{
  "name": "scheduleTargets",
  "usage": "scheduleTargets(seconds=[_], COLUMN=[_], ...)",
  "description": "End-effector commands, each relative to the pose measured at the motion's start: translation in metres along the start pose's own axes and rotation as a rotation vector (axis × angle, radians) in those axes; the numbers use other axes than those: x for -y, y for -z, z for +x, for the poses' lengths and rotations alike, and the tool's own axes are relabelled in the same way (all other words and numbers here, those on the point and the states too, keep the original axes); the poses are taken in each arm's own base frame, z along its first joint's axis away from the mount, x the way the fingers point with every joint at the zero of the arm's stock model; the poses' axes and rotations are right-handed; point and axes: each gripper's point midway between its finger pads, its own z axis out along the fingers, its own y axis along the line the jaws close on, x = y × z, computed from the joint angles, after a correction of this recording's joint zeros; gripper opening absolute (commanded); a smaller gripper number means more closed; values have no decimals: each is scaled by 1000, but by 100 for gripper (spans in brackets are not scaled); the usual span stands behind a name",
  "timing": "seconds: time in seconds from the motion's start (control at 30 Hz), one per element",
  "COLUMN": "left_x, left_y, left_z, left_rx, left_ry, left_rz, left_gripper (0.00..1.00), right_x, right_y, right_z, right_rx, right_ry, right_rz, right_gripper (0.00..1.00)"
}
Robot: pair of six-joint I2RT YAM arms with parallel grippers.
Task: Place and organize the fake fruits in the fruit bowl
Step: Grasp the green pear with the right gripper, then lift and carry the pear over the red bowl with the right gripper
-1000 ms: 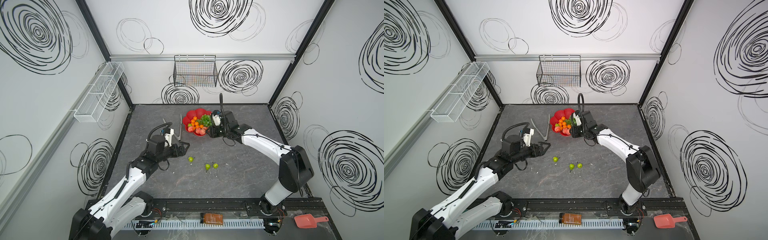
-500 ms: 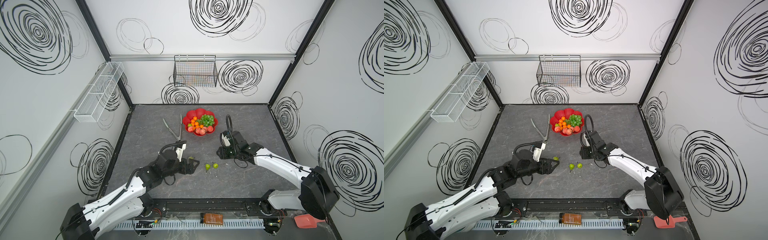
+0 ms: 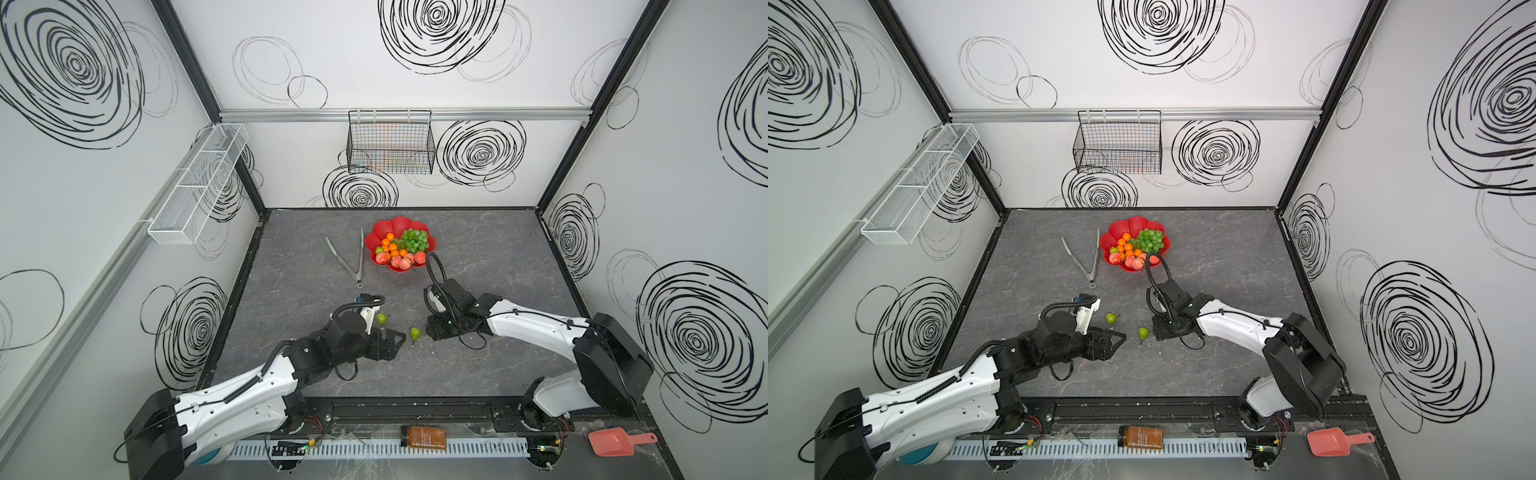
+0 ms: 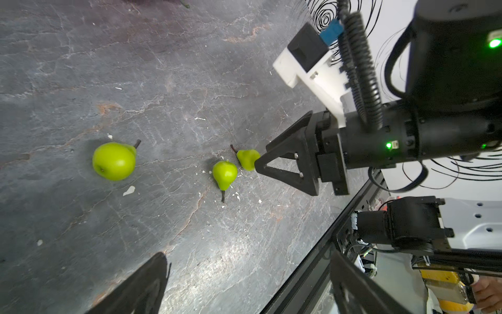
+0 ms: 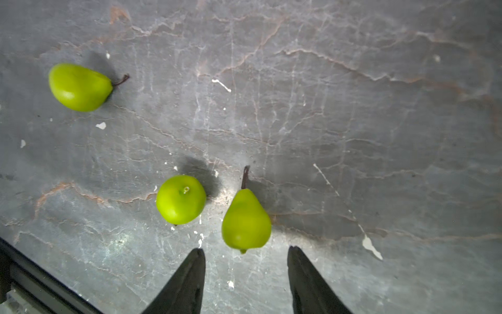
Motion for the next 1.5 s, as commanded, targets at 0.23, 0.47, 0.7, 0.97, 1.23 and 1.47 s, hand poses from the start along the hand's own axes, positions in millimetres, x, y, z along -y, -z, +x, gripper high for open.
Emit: scheduleTargets(seconds=[0.23,0.47,0.7,0.97,1.23,1.47], left_x=[5,5,4,3,-3,-7], left_y=[-6,-8,-9,-9,-6,2], left_z=[-8,-7,-8,-15,-26,-45], left_rx=[32,30,30,46,62,94], left_ry=[2,7,11,17,24,33], left_rz=[13,18,17,21,15,18], left_gripper=[96,96,96,96,96,96], right_x=[-2,-3,-1,1,-4,-5], right_y=[-10,-18,-24,-25,-13,7], right_z=[-6,-6,-6,-5,-15,-28], right_rx=[-12,-25,-33,-33,14,80], right_ry=[-3,0,2,-2,-13,-29], right_rz=[16,14,26,35,17,13], right_gripper=[53,49,45,41,37,34])
